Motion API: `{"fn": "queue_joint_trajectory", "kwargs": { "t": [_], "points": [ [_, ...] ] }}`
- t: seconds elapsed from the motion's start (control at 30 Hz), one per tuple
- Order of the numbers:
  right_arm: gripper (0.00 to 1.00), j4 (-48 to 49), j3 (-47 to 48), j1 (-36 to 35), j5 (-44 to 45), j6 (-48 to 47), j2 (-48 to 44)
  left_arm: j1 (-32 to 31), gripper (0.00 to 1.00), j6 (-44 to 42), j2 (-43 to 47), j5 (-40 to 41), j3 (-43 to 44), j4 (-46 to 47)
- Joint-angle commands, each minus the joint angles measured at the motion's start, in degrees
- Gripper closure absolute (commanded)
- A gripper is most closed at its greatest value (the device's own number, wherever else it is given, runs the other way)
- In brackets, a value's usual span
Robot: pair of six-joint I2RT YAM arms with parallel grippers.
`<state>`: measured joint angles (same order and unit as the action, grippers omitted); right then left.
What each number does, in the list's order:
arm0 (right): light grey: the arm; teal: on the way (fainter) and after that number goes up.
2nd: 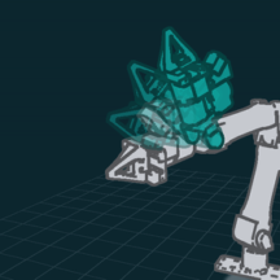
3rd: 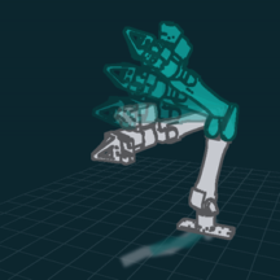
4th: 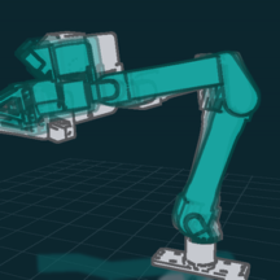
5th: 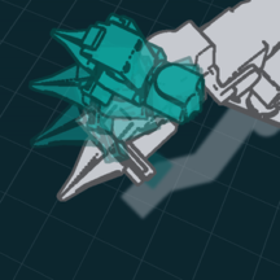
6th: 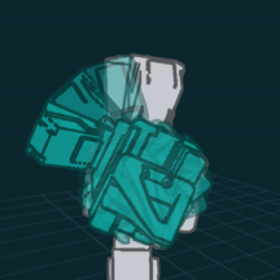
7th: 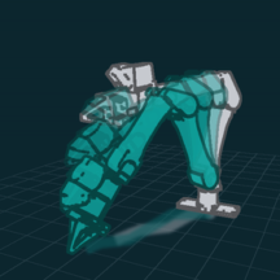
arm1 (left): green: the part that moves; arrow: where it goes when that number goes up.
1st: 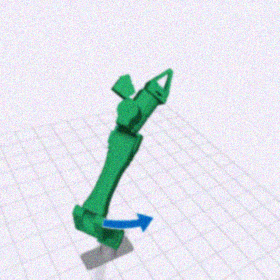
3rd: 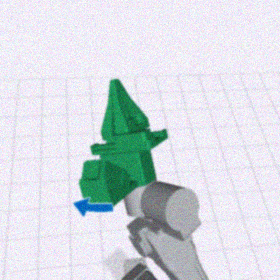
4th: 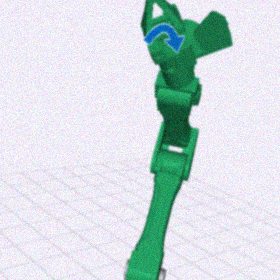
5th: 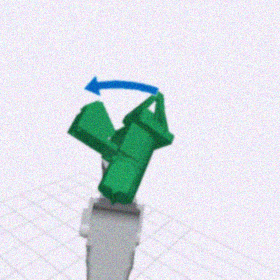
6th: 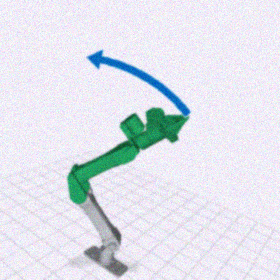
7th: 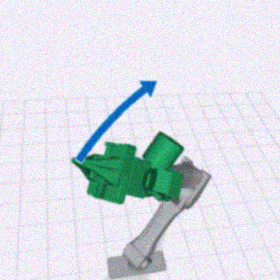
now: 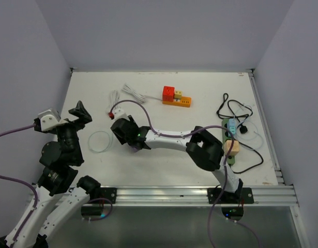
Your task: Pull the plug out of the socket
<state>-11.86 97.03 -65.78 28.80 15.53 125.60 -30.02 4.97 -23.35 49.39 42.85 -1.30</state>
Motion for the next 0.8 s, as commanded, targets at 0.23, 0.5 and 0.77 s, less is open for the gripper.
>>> {"fn": "queue_joint_trajectory", "kwargs": {
  "t": [0.23, 0.5, 0.77],
  "points": [
    [0.9, 6.14, -22.82, 6.89, -0.66, 2.92, -24.69, 0.4, 0.0, 1.09, -2.92, -4.21, 1.01, -1.33],
    [0.89, 19.31, -38.31, 13.13, -12.35, 8.46, -33.66, 0.4, 0.0, 1.0, -5.3, -6.14, 1.27, -1.77],
    [0.9, 21.09, -40.79, 14.45, -18.43, 9.34, -35.16, 0.4, 0.0, 0.83, -6.26, -6.93, 1.36, -1.86]
  ]
}}
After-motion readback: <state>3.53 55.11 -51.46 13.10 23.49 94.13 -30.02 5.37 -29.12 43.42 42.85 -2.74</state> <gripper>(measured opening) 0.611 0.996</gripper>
